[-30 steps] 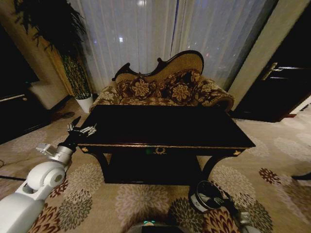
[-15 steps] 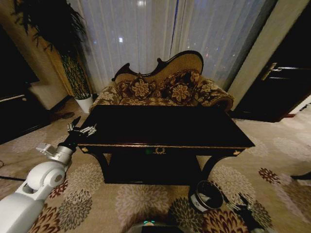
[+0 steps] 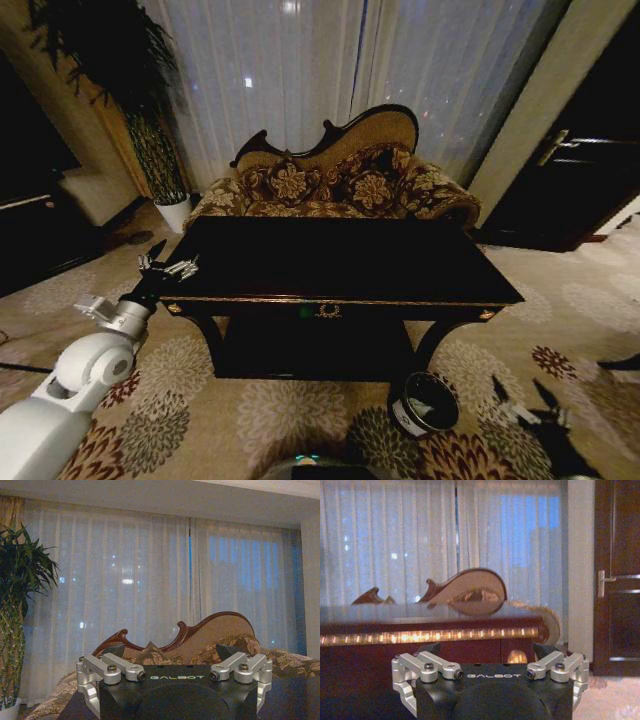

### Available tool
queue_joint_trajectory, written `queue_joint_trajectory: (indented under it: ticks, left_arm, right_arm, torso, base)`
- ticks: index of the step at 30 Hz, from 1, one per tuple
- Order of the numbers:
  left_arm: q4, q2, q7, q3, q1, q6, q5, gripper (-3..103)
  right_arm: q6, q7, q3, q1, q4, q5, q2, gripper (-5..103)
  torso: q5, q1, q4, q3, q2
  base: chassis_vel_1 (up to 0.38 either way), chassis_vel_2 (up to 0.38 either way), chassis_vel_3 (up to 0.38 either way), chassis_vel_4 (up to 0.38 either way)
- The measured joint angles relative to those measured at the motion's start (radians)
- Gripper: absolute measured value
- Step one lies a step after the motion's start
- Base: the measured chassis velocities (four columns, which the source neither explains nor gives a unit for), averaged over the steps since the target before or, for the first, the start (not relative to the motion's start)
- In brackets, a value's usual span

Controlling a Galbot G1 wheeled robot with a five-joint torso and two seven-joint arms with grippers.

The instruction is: Move to the front of the table and place the trash on the table into the trash bin.

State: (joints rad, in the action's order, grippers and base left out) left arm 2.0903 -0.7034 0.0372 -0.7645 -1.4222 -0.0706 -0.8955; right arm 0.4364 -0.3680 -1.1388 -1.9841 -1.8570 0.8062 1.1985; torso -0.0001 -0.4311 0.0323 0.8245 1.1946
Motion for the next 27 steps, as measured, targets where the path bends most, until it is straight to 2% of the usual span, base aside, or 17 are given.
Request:
queue_joint_trajectory:
  ticks: [2,3,5,7,10,11,12,15,18,27]
  left_arm:
    - [0.000,0.000,0.000,0.000,0.000,0.000,0.000,100]
    - [0.000,0.000,0.000,0.000,0.000,0.000,0.000,100]
    - [0.000,0.000,0.000,0.000,0.000,0.000,0.000,100]
    - [0.000,0.000,0.000,0.000,0.000,0.000,0.000,100]
    - [0.000,0.000,0.000,0.000,0.000,0.000,0.000,100]
    - [0.000,0.000,0.000,0.000,0.000,0.000,0.000,100]
    - [0.000,0.000,0.000,0.000,0.000,0.000,0.000,100]
    - [0.000,0.000,0.000,0.000,0.000,0.000,0.000,100]
    - [0.000,0.000,0.000,0.000,0.000,0.000,0.000,100]
    - [0.000,0.000,0.000,0.000,0.000,0.000,0.000,100]
  right_arm:
    - [-0.031,0.060,-0.004,0.009,-0.055,-0.016,-0.008,100]
    - [-0.031,0.060,-0.004,0.009,-0.055,-0.016,-0.008,100]
    - [-0.061,0.109,-0.004,0.026,-0.100,-0.017,-0.026,100]
    - [-0.120,0.180,0.001,0.062,-0.173,-0.013,-0.079,100]
    - [-0.156,0.225,0.007,0.087,-0.205,-0.019,-0.120,100]
    - [-0.196,0.282,0.024,0.123,-0.231,-0.029,-0.167,100]
    - [-0.217,0.305,0.038,0.146,-0.240,-0.032,-0.193,100]
    - [-0.244,0.328,0.063,0.184,-0.250,-0.040,-0.227,100]
    - [-0.277,0.354,0.137,0.263,-0.265,-0.068,-0.278,100]
    - [-0.296,0.372,0.237,0.379,-0.264,-0.095,-0.344,100]
  torso:
    - [0.0000,0.000,0.0002,0.000,0.000]
    - [0.0000,0.000,0.0002,0.000,0.000]
    - [0.0002,0.000,0.0002,0.000,0.000]
    - [0.0001,0.000,-0.0001,0.000,0.000]
    - [0.0000,0.000,-0.0001,0.000,0.000]
    - [-0.0001,0.000,-0.0002,0.000,0.000]
    - [0.0000,0.000,-0.0004,0.000,0.000]
    - [0.0001,0.000,-0.0003,0.000,0.000]
    - [0.0002,0.000,-0.0001,0.000,0.000]
    - [0.0002,0.000,0.0000,0.000,0.000]
  base:
    - [0.000,0.000,0.000,0.000]
    - [0.000,0.000,0.000,0.000]
    - [0.000,0.000,0.000,0.000]
    - [0.000,0.000,0.000,0.000]
    - [0.000,0.000,0.000,0.000]
    - [0.000,0.000,0.000,0.000]
    - [0.000,0.000,0.000,0.000]
    - [0.000,0.000,0.000,0.000]
    - [0.000,0.000,0.000,0.000]
    - [0.000,0.000,0.000,0.000]
